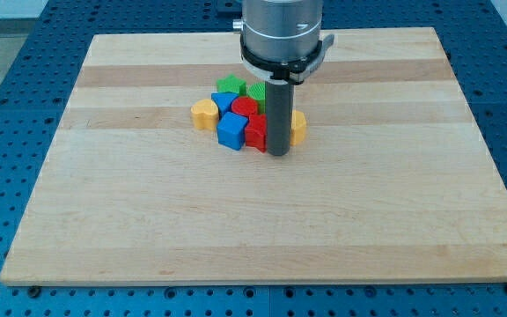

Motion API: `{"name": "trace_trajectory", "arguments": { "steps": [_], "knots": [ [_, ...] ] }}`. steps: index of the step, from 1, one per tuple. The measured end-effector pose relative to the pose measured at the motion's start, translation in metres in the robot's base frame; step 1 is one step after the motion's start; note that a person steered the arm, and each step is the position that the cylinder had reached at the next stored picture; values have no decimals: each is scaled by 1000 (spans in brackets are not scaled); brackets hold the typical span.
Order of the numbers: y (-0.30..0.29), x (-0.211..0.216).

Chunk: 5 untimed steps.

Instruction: Move the hexagon and green circle slightly diagonal to each other

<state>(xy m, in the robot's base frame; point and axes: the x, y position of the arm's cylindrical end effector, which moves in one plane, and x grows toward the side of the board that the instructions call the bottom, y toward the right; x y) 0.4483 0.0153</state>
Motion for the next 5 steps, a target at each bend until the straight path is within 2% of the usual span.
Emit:
{"name": "trace_trajectory", "arguments": {
  "steps": [3, 5],
  "knots": [
    [2, 6],
    [25, 4]
  ]
}}
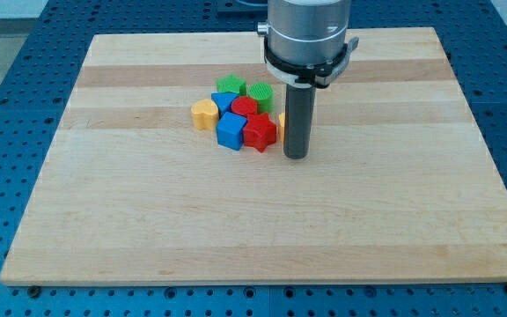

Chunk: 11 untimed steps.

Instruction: Move the hexagon and green circle slightly diagonal to each other

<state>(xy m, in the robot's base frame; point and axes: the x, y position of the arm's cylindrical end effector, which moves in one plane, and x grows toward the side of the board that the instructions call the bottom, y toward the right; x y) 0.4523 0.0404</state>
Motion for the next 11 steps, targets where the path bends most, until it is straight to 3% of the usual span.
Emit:
{"name": "trace_trajectory", "arguments": {
  "steps": [5, 11],
  "knots": [
    [-2, -79],
    [-85, -85]
  ]
}}
